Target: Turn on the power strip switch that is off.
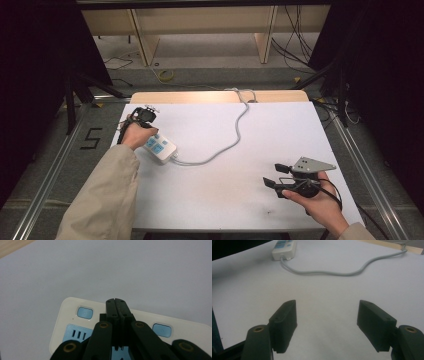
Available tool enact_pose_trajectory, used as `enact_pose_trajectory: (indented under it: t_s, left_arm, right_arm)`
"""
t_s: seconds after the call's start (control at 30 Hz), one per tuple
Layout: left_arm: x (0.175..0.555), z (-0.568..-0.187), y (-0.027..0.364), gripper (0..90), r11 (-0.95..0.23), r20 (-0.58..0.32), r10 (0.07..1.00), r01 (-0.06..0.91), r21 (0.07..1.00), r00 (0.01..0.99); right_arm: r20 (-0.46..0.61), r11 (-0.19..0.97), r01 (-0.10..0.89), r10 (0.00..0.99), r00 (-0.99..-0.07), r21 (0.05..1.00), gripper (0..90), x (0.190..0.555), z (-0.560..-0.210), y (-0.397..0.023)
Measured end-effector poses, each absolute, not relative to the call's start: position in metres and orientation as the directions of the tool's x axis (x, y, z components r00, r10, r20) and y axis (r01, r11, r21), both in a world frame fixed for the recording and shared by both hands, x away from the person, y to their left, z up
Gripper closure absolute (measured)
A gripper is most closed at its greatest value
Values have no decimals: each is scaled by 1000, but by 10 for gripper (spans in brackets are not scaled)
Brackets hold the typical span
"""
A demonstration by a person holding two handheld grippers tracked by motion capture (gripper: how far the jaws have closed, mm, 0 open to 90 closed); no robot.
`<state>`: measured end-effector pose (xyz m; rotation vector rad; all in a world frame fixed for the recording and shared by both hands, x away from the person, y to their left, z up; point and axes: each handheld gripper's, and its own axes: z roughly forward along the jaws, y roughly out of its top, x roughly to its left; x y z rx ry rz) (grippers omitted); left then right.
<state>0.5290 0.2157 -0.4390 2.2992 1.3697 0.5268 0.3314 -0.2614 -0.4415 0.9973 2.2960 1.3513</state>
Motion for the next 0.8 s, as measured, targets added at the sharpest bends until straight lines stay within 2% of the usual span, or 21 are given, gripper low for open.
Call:
enact_pose_trajectory:
  t_s: [0.8]
  left_arm:
    - [530,-440,213,898,-429,97,891,751,502,444]
  right_arm:
    - [93,315,415,691,-716,854,324,332,-442,-261]
